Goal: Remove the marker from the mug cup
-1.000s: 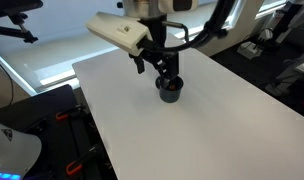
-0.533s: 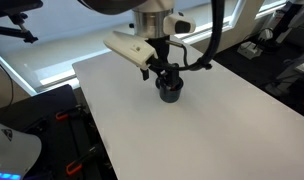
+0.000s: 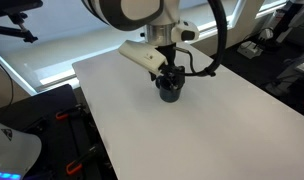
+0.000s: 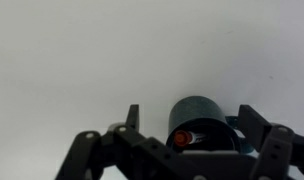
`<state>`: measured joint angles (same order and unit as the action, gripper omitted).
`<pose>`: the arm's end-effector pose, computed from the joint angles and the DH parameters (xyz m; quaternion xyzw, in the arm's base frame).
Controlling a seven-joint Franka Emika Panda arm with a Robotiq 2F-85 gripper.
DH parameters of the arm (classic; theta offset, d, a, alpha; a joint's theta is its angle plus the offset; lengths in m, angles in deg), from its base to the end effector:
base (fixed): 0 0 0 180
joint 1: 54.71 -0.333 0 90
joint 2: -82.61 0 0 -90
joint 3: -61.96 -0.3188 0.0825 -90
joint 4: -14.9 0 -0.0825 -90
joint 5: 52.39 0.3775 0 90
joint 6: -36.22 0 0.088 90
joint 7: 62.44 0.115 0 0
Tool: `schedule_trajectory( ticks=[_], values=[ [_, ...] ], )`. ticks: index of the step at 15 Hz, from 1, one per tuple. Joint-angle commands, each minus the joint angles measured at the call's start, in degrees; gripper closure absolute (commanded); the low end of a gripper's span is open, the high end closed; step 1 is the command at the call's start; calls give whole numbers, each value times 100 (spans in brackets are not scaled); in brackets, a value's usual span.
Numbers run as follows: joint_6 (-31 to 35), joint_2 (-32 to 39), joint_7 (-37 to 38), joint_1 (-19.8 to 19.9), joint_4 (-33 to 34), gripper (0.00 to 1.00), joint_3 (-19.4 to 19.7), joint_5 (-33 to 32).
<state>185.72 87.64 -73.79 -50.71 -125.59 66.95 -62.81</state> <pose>0.4819 -0.0734 0.2702 0.9933 0.0974 0.0246 0.0578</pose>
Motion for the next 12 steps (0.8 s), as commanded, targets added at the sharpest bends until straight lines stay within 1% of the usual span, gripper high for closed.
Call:
schedule_trajectory(
  ticks=[1,3,8,12],
  values=[
    [-16,-5,-1,22,6,0,-23,1],
    [16,95,120,7,32,0,-7,-117],
    [335,584,605,-59,286,0,54,-540],
    [619,962,791,-85,563,0,84,-588]
  ],
)
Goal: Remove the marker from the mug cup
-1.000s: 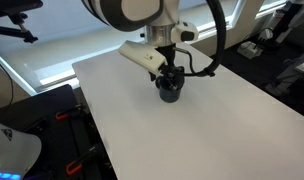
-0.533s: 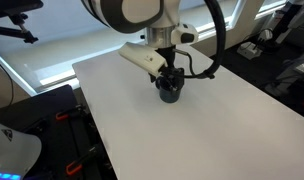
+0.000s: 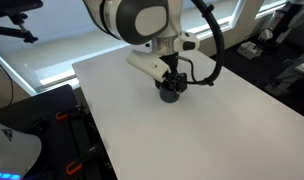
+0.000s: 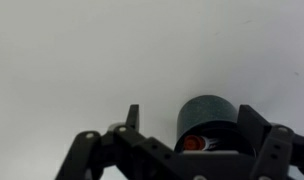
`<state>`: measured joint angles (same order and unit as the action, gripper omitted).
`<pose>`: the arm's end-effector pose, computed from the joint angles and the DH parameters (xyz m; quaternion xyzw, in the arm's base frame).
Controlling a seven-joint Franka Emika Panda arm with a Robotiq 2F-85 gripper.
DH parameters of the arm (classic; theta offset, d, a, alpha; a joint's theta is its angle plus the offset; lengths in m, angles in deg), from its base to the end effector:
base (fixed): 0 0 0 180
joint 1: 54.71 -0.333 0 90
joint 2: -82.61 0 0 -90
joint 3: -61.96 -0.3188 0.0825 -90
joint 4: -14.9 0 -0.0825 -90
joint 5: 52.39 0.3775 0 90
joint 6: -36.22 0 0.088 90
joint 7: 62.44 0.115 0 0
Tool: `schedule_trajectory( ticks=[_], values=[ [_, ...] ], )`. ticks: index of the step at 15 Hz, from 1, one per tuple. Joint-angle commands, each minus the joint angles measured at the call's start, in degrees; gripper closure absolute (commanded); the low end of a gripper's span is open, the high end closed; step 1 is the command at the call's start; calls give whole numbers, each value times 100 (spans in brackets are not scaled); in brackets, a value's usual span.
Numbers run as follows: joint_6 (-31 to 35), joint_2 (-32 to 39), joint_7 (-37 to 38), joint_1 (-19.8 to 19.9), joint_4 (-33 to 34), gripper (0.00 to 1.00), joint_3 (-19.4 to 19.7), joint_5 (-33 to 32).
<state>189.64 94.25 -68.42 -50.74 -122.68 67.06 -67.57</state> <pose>0.4993 -0.0733 0.2380 0.9926 0.0903 0.0260 0.0763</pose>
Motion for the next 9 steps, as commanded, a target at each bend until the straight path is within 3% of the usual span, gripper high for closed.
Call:
schedule_trajectory(
  ticks=[1,9],
  values=[
    [311,395,261,-79,364,0,64,-51],
    [355,546,131,-54,579,0,43,42]
  ],
)
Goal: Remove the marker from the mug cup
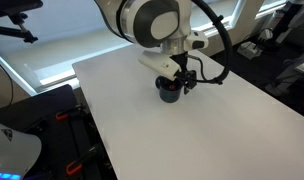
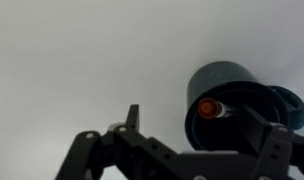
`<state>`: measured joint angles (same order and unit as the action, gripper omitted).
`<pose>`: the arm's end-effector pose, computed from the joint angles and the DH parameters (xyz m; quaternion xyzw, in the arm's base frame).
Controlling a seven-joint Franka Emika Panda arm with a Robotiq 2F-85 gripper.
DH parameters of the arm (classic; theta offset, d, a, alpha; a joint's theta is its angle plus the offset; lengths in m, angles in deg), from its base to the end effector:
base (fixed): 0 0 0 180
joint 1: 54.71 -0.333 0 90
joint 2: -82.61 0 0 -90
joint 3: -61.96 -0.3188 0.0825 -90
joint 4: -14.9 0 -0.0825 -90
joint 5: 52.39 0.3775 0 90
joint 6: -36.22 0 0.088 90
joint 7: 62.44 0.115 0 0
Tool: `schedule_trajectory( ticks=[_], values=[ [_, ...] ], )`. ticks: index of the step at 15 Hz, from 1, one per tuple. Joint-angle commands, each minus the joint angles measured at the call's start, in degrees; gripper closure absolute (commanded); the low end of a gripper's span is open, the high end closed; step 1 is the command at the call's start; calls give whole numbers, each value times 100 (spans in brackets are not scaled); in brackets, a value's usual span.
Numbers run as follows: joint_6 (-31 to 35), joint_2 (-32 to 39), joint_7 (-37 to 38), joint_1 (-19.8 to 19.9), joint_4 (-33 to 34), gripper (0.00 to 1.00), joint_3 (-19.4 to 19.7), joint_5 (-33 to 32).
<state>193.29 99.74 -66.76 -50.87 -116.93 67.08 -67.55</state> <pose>0.5352 -0.0754 0.2308 0.9917 0.0803 0.0604 0.0803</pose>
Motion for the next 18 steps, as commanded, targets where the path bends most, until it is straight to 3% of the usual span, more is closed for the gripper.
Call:
schedule_trajectory(
  ticks=[1,15,16,17,18],
  values=[
    [-10,-2,-35,-42,6,0,41,40],
    [-11,140,-31,-123,7,0,31,37],
    [6,136,-31,-121,-1,25,31,37],
    [9,134,-40,-115,-4,26,28,44],
    [-1,136,-56,-106,-3,34,21,55]
  ],
)
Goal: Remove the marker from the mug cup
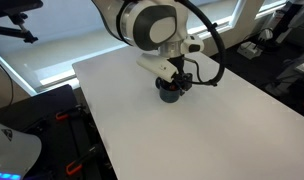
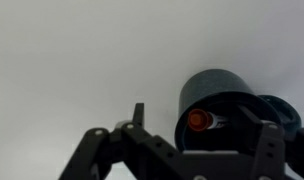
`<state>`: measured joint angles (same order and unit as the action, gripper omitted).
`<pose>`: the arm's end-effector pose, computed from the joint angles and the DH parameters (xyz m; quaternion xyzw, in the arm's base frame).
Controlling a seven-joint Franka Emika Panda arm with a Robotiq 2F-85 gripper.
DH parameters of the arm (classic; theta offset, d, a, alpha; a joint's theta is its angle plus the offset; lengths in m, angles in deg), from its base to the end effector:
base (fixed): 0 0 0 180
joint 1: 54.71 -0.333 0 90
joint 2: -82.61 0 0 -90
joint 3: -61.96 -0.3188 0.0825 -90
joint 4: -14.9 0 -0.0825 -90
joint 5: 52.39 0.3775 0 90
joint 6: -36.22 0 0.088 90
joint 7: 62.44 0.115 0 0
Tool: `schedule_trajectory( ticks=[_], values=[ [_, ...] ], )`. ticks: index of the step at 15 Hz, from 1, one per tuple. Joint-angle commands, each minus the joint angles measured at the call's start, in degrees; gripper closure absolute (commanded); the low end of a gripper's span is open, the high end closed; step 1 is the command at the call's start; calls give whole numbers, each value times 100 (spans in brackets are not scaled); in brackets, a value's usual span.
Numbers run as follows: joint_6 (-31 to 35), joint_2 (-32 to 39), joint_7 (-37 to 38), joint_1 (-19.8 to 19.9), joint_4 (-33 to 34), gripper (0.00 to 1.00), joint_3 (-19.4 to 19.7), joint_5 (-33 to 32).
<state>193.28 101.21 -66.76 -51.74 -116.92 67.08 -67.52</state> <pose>0.5336 -0.0671 0.2170 0.9918 0.0886 0.0483 0.0780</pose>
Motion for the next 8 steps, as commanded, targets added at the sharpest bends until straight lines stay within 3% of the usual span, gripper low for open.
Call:
schedule_trajectory(
  ticks=[1,8],
  values=[
    [9,-5,-48,-21,-5,42,30,41],
    [33,11,-55,-14,2,95,36,35]
  ],
)
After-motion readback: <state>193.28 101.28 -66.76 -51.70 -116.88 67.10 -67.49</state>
